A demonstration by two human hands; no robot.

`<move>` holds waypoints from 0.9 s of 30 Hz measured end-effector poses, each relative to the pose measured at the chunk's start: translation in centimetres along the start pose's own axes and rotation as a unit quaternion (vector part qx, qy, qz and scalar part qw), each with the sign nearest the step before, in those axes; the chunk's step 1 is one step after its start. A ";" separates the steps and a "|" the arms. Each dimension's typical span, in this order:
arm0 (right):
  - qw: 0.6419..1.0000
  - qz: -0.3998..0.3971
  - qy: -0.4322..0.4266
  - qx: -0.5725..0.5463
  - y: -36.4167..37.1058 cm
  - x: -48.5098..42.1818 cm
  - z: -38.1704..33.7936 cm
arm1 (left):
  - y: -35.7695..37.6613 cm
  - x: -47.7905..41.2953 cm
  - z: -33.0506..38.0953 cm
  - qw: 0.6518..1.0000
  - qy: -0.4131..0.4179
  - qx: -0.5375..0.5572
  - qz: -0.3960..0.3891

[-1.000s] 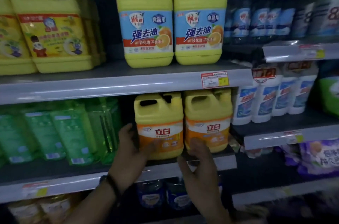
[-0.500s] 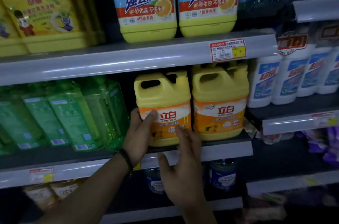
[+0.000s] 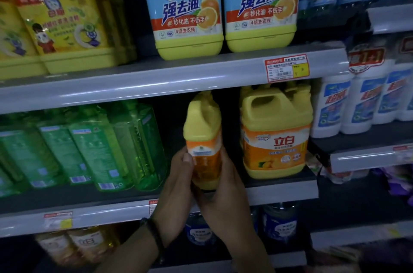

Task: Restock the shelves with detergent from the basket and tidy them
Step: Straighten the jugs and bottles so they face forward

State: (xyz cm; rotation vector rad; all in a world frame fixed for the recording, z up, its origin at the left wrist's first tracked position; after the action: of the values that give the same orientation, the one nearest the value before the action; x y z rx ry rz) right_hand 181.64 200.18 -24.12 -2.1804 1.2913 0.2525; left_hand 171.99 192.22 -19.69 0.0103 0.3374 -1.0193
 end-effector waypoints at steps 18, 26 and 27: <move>0.996 0.047 0.046 -0.053 -1.7 -0.8 2.5 | -1.7 -7.0 -1.2 0.983 -0.127 0.118 0.061; 0.982 0.172 -0.034 0.074 -2.0 1.0 1.7 | 0.9 -10.9 -2.0 0.963 -0.139 0.228 0.029; 0.979 0.184 -0.043 0.076 -2.0 1.1 1.8 | 1.0 -10.7 -1.9 0.966 -0.134 0.216 0.034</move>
State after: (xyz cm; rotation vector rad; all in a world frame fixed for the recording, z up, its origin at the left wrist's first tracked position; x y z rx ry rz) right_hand 184.19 201.11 -25.31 -1.7745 1.6028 0.3757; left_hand 167.15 201.98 -18.65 0.2746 -0.1359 -0.9951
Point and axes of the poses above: each hand's wrist, its own x-axis away from the middle knuckle, its own y-axis out of the palm, z = x × y, the point moved 4 cm from there along -x, towards the middle knuckle, and after that the axes turned 3 degrees about -z, right-handed, at the moved point
